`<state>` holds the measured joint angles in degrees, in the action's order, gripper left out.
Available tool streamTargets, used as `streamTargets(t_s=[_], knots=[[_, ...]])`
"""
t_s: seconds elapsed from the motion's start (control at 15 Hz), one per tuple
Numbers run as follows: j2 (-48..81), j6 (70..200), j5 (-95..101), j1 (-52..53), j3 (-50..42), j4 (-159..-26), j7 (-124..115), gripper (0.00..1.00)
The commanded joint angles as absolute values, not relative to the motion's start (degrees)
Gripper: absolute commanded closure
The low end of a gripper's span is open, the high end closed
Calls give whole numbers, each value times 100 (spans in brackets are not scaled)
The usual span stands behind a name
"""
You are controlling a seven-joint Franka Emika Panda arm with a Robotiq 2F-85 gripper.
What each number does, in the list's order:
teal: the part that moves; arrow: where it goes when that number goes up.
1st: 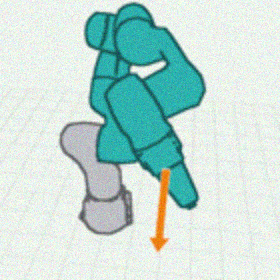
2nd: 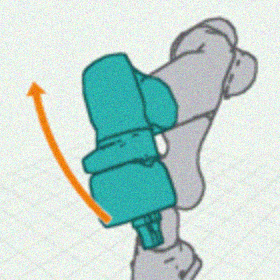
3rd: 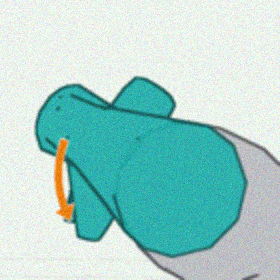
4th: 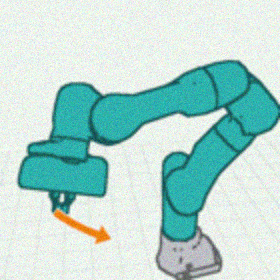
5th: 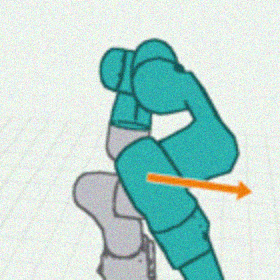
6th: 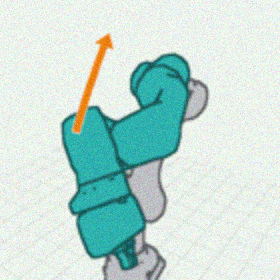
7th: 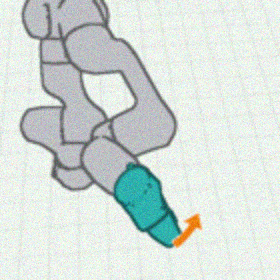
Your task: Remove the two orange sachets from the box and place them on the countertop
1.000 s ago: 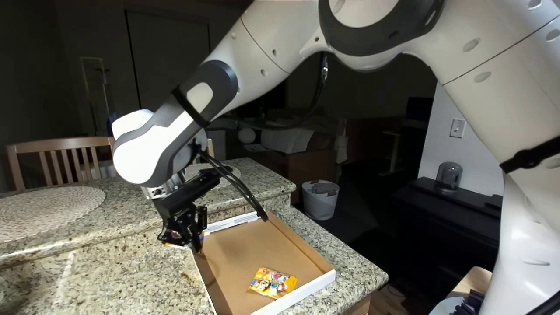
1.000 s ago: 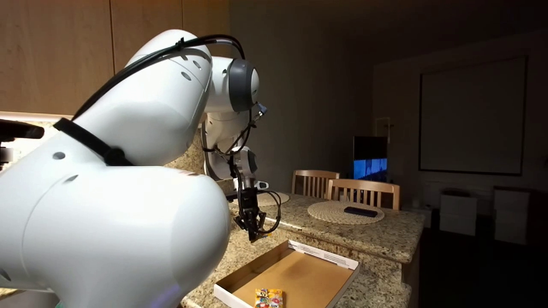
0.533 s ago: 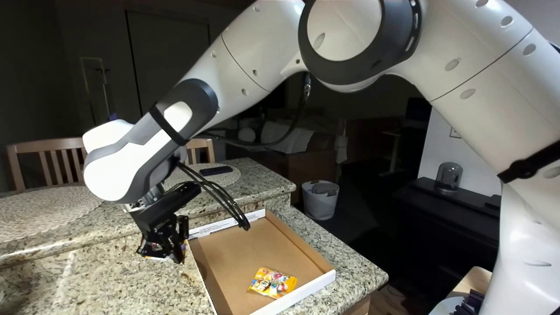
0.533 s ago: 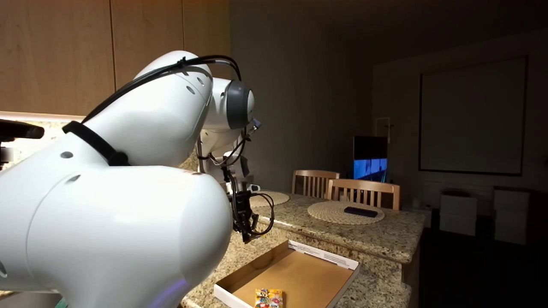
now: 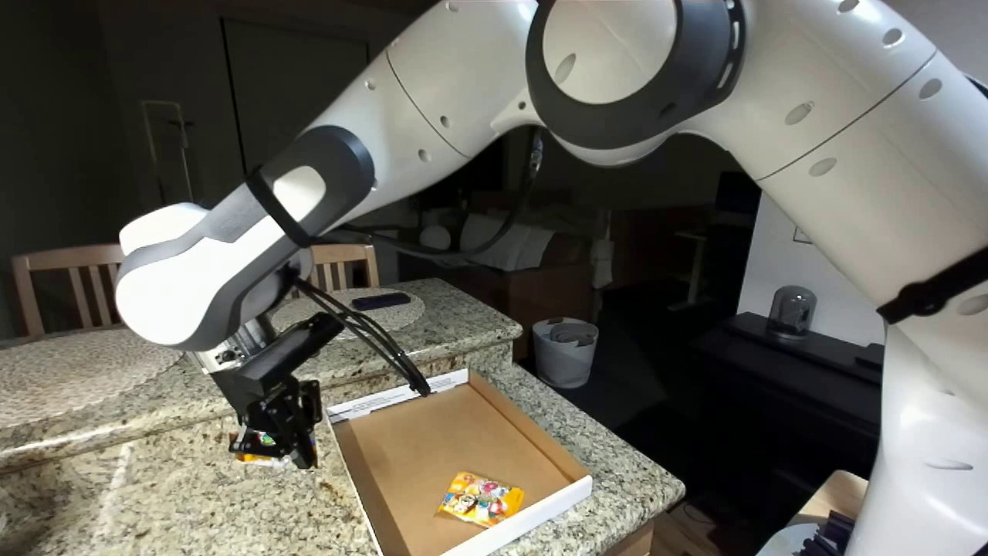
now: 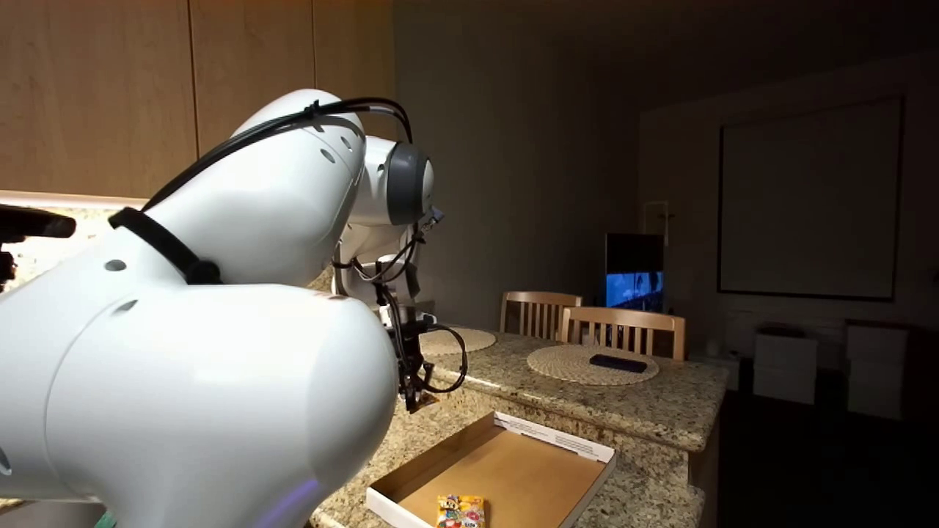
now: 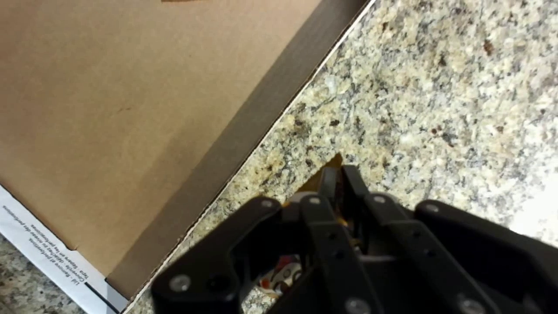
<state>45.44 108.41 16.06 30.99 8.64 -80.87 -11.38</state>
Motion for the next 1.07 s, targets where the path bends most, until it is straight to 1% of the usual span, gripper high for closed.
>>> streamTargets(t_s=[0.0,0.2,0.27,0.33,0.4,0.87,1.0], knots=[[4599,10524,1548,3031,962,-7915,-767,95],[4624,10463,1559,3027,978,-7857,-629,95],[4636,10452,1557,3026,979,-7836,-607,68],[4652,10425,1549,3021,979,-7807,-582,67],[4661,10403,1541,3016,980,-7790,-567,62],[4698,10362,1552,3032,957,-7715,-632,16],[4697,10358,1555,3036,948,-7706,-658,5]])
